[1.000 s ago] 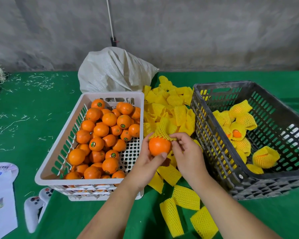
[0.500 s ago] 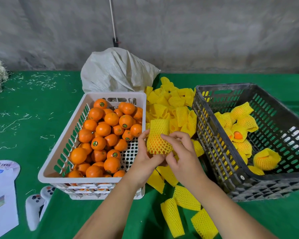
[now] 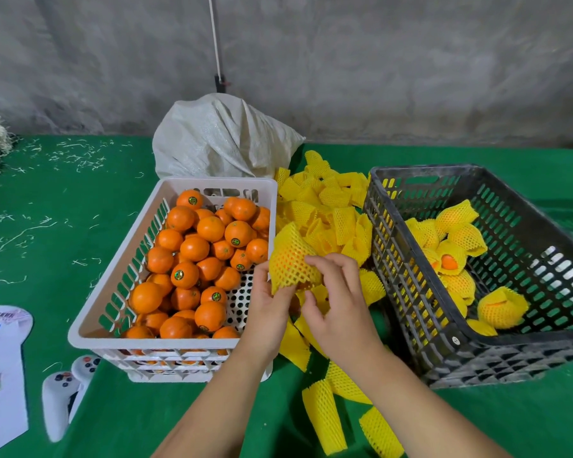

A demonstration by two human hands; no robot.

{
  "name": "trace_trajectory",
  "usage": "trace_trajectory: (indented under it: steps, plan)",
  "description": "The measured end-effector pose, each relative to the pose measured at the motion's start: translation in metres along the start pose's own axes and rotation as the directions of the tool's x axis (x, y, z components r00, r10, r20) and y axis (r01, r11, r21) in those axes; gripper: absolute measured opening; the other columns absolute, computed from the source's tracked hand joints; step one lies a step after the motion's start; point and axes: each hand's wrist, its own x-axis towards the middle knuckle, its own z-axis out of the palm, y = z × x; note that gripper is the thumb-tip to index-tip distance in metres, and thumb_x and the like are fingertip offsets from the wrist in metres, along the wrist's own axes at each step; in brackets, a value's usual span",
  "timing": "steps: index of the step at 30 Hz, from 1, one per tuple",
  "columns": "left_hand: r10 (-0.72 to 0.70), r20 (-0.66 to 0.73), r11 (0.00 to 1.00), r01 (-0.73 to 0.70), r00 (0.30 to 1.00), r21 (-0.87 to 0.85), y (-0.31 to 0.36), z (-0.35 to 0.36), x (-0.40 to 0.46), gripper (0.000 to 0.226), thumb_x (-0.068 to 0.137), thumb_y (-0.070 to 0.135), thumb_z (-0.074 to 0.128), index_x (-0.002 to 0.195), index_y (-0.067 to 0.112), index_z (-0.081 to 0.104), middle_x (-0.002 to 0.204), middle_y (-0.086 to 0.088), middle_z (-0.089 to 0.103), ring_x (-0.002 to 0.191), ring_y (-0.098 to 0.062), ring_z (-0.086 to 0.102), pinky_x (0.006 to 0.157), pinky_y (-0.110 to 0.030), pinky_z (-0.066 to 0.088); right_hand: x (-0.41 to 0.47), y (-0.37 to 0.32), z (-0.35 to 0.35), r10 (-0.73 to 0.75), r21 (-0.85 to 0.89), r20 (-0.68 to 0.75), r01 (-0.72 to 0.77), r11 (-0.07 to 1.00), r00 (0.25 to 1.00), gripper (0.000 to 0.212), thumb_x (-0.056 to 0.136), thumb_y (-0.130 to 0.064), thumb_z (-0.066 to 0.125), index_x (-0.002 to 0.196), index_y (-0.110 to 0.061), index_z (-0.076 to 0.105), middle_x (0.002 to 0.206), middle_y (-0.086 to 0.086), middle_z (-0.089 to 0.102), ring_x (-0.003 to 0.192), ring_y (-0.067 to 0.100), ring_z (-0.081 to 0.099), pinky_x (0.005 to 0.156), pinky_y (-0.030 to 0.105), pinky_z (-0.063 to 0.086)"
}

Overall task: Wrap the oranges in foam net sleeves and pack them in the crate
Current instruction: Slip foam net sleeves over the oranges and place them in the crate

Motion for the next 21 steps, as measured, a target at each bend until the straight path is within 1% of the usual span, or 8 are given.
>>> trace_trajectory:
  steps: [2,4,6,9,11,14,18,21]
  plan:
    - [-0.017,0.048,1.000,0.016,0.999,0.019,0.003,-0.002,-0.002,0.062,0.080,0.029,0.073,0.138,0.026,0.053,0.119,-0.008,0.072,0.105,-0.027,0.069,0.081,-0.040,0.057,0.003,0.002,-0.004,-0.005,0.033,0.008,0.005,0.999,1.000,0.044,0.092,-0.003,0.062,0.134,-0.017,0.056,0.130,-0.002,0.042,0.122,0.017,0.051,0.092,0.040,0.054]
    - [0.004,0.095,0.999,-0.009,0.995,0.053,0.004,-0.003,-0.004,0.066,0.081,0.031,0.081,0.141,0.033,0.053,0.121,-0.003,0.071,0.104,-0.023,0.069,0.079,-0.032,0.057,0.007,0.003,-0.009,0.010,0.061,0.016,-0.011,0.998,1.000,0.041,0.093,-0.006,0.059,0.132,-0.016,0.056,0.128,-0.007,0.041,0.121,0.013,0.050,0.091,0.038,0.055]
    - [0.026,0.115,0.994,-0.038,0.993,0.105,0.004,-0.001,-0.005,0.060,0.082,0.037,0.084,0.136,0.046,0.057,0.123,0.003,0.071,0.108,-0.018,0.070,0.081,-0.031,0.059,0.011,0.003,-0.013,0.034,0.065,-0.003,-0.034,0.997,0.999,0.040,0.092,-0.008,0.057,0.131,-0.014,0.057,0.125,-0.011,0.041,0.118,0.007,0.049,0.090,0.035,0.054]
    - [0.024,0.093,0.988,-0.038,0.995,0.151,0.004,0.004,-0.005,0.052,0.080,0.042,0.084,0.126,0.052,0.060,0.113,0.008,0.073,0.095,-0.012,0.070,0.074,-0.029,0.058,0.012,0.008,-0.015,0.066,0.058,-0.072,-0.062,0.996,0.995,0.036,0.092,0.000,0.055,0.125,-0.010,0.063,0.121,-0.006,0.048,0.114,0.002,0.049,0.091,0.032,0.052]
    - [0.026,0.042,0.991,-0.032,0.999,0.133,0.003,0.005,-0.003,0.050,0.081,0.040,0.081,0.126,0.048,0.061,0.108,0.004,0.073,0.088,-0.012,0.068,0.069,-0.027,0.055,0.009,0.009,-0.013,0.063,0.054,-0.098,-0.058,0.997,0.993,0.030,0.094,0.005,0.059,0.119,-0.008,0.067,0.117,-0.001,0.055,0.109,0.008,0.055,0.088,0.034,0.054]
    - [0.051,-0.017,0.995,-0.050,0.999,0.083,0.002,0.004,-0.002,0.049,0.088,0.040,0.074,0.133,0.027,0.060,0.108,-0.004,0.072,0.091,-0.017,0.067,0.072,-0.032,0.054,0.001,0.005,-0.005,-0.019,0.043,-0.117,0.024,0.999,0.993,0.023,0.093,0.004,0.065,0.112,-0.007,0.069,0.109,0.002,0.059,0.099,0.009,0.059,0.078,0.027,0.054]
    - [0.059,-0.049,0.994,-0.054,0.997,0.090,0.002,0.005,-0.004,0.051,0.094,0.043,0.072,0.133,0.013,0.059,0.100,0.000,0.070,0.085,-0.015,0.065,0.070,-0.028,0.053,0.000,0.007,-0.005,-0.077,0.031,-0.144,0.082,0.996,0.987,0.017,0.093,-0.003,0.062,0.109,-0.005,0.070,0.105,0.003,0.059,0.095,0.009,0.058,0.075,0.026,0.053]
    - [0.058,-0.018,0.992,-0.056,0.998,0.116,0.001,0.006,-0.006,0.049,0.092,0.043,0.073,0.131,0.018,0.059,0.102,-0.003,0.071,0.088,-0.020,0.066,0.072,-0.034,0.056,0.002,0.007,-0.004,-0.126,0.012,-0.164,0.130,0.991,0.978,0.018,0.090,-0.010,0.058,0.106,-0.008,0.066,0.108,0.002,0.055,0.101,0.016,0.058,0.082,0.026,0.053]
